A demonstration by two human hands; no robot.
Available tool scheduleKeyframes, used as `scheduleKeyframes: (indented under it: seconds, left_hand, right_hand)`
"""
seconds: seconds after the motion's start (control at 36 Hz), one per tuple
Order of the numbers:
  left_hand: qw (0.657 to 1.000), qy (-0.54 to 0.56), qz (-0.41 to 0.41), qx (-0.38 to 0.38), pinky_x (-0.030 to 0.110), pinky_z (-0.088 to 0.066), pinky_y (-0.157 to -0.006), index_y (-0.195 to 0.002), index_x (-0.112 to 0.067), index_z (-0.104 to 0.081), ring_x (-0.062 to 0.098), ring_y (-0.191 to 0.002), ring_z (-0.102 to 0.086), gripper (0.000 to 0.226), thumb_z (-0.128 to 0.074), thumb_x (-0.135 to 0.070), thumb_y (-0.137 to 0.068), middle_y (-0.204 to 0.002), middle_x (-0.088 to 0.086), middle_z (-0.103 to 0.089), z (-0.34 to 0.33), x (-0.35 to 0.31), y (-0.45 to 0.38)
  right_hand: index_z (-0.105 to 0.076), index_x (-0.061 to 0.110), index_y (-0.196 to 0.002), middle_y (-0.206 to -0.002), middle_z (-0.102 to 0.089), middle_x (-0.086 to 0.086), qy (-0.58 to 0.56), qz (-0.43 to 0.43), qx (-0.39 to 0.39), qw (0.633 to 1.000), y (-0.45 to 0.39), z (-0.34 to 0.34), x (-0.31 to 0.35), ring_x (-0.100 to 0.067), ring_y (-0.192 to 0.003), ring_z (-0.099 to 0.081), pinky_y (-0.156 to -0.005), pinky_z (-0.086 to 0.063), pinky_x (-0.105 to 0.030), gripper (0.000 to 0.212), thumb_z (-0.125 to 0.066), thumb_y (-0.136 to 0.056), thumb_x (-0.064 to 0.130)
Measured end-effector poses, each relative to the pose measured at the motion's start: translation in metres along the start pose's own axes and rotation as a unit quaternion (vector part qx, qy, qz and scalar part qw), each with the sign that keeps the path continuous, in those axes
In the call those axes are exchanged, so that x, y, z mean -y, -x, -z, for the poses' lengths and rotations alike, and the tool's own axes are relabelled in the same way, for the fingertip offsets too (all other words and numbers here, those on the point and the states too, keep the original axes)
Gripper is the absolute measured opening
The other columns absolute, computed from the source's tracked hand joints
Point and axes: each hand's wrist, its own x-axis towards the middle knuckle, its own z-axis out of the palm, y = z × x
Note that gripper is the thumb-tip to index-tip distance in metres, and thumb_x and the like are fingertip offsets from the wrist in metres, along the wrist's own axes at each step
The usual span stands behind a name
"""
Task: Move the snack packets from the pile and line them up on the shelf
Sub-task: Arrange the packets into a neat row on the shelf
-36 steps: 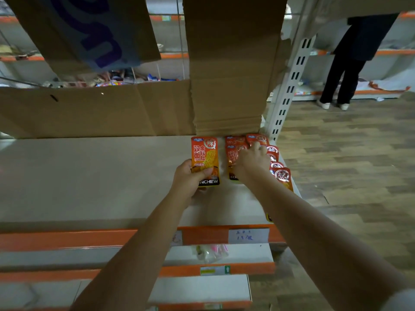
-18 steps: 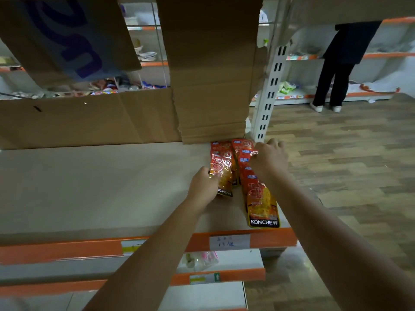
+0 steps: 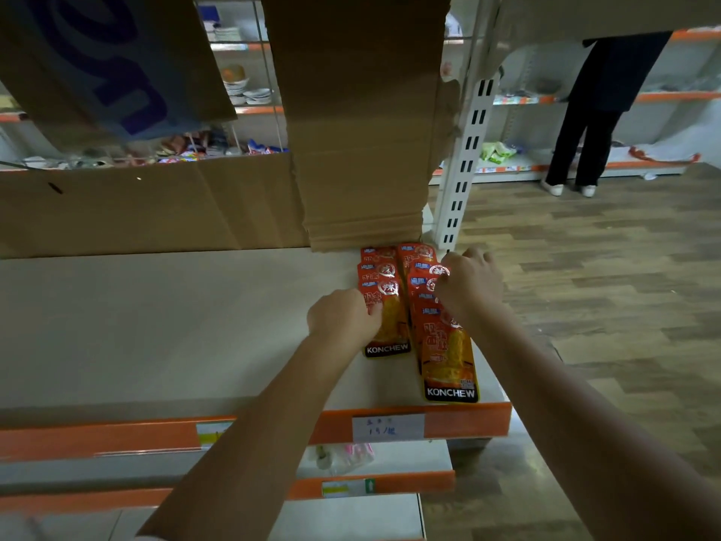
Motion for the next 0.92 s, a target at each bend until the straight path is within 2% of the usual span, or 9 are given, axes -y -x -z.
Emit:
scheduleKeyframes:
  seconds: [0.08, 0.17, 0.22, 0.28, 0.33, 0.44, 0.58, 0.83, 0.92]
  left_hand:
    - [0.999, 0.033, 0.013, -0.005, 0.027, -0.040, -0.064, -0.106, -0.012, -0.059, 0.019, -0.082, -0.057, 0.039, -0.043, -0.045, -0.095, -0.089, 0.001, -0.060, 0.004, 0.000, -0.007]
    - [0.995, 0.101, -0.012, -0.018, 0.034, -0.044, -0.084, -0.131, -0.015, -0.043, 0.024, -0.112, -0.053, 0.047, -0.048, -0.042, -0.093, -0.124, 0.007, -0.055, -0.003, 0.001, -0.014]
    - [0.992, 0.120, -0.043, 0.004, 0.041, -0.037, -0.102, -0.145, -0.016, -0.025, 0.027, -0.131, -0.035, 0.063, -0.049, -0.043, -0.093, -0.144, 0.009, -0.037, -0.009, 0.000, -0.018]
    - [0.990, 0.123, -0.057, 0.035, 0.045, -0.026, -0.113, -0.149, -0.016, -0.012, 0.029, -0.142, -0.017, 0.073, -0.049, -0.045, -0.093, -0.154, 0.009, -0.018, -0.014, -0.001, -0.021]
    - [0.991, 0.112, -0.050, 0.059, 0.045, -0.015, -0.115, -0.150, -0.013, -0.005, 0.029, -0.145, -0.006, 0.076, -0.045, -0.047, -0.094, -0.157, 0.011, -0.008, -0.020, -0.002, -0.023]
    - [0.991, 0.094, -0.040, 0.086, 0.042, -0.006, -0.117, -0.150, -0.010, 0.002, 0.027, -0.145, -0.002, 0.077, -0.037, -0.050, -0.096, -0.158, 0.013, -0.003, -0.024, -0.005, -0.023]
    - [0.991, 0.094, -0.038, 0.089, 0.042, -0.005, -0.117, -0.150, -0.009, 0.002, 0.027, -0.145, -0.001, 0.077, -0.037, -0.050, -0.096, -0.158, 0.013, -0.004, -0.023, -0.005, -0.025]
    - [0.992, 0.088, -0.036, 0.088, 0.041, -0.004, -0.117, -0.150, -0.010, 0.000, 0.026, -0.145, -0.001, 0.076, -0.037, -0.049, -0.096, -0.158, 0.013, -0.004, -0.021, -0.009, -0.026]
    - [0.992, 0.095, -0.034, 0.082, 0.043, -0.007, -0.116, -0.150, -0.013, -0.003, 0.028, -0.145, -0.004, 0.075, -0.040, -0.049, -0.096, -0.158, 0.012, -0.006, -0.020, -0.009, -0.026]
  right_hand:
    - [-0.050, 0.016, -0.132, -0.132, -0.044, -0.011, -0.025, -0.013, 0.012, 1.000, -0.003, 0.002, -0.001, -0.028, -0.124, -0.035, -0.098, -0.035, -0.038, 0.043, -0.052, -0.089, 0.016]
    - [-0.050, 0.016, -0.131, -0.131, -0.048, -0.010, -0.060, -0.032, 0.041, 0.997, -0.006, 0.001, -0.003, -0.028, -0.120, -0.043, -0.098, -0.041, -0.039, 0.042, -0.052, -0.089, 0.019]
    - [-0.055, 0.015, -0.119, -0.116, -0.058, -0.009, -0.109, -0.050, 0.074, 0.990, -0.010, -0.001, -0.003, -0.025, -0.103, -0.054, -0.084, -0.049, -0.037, 0.031, -0.052, -0.089, 0.021]
    - [-0.057, 0.014, -0.103, -0.101, -0.062, -0.006, -0.161, -0.078, 0.113, 0.977, -0.013, -0.003, -0.002, -0.020, -0.084, -0.058, -0.064, -0.049, -0.029, 0.017, -0.052, -0.091, 0.024]
    - [-0.053, 0.015, -0.094, -0.093, -0.060, -0.004, -0.173, -0.085, 0.140, 0.971, -0.015, -0.006, 0.000, -0.018, -0.080, -0.058, -0.067, -0.050, -0.028, 0.011, -0.052, -0.093, 0.026]
    - [-0.053, 0.014, -0.093, -0.089, -0.058, -0.004, -0.193, -0.081, 0.137, 0.968, -0.018, -0.013, 0.002, -0.021, -0.083, -0.060, -0.074, -0.052, -0.031, 0.009, -0.050, -0.094, 0.023]
    - [-0.052, 0.013, -0.089, -0.084, -0.055, -0.003, -0.201, -0.079, 0.125, 0.968, -0.020, -0.018, 0.006, -0.021, -0.080, -0.060, -0.073, -0.053, -0.031, 0.009, -0.050, -0.094, 0.020]
    - [-0.054, 0.013, -0.091, -0.079, -0.054, -0.001, -0.191, -0.080, 0.126, 0.970, -0.022, -0.021, 0.005, -0.012, -0.066, -0.053, -0.054, -0.042, -0.023, 0.011, -0.049, -0.094, 0.023]
    - [-0.054, 0.014, -0.085, -0.090, -0.059, -0.005, -0.167, -0.066, 0.114, 0.977, -0.019, -0.017, 0.007, -0.019, -0.079, -0.058, -0.069, -0.052, -0.032, 0.011, -0.048, -0.092, 0.019]
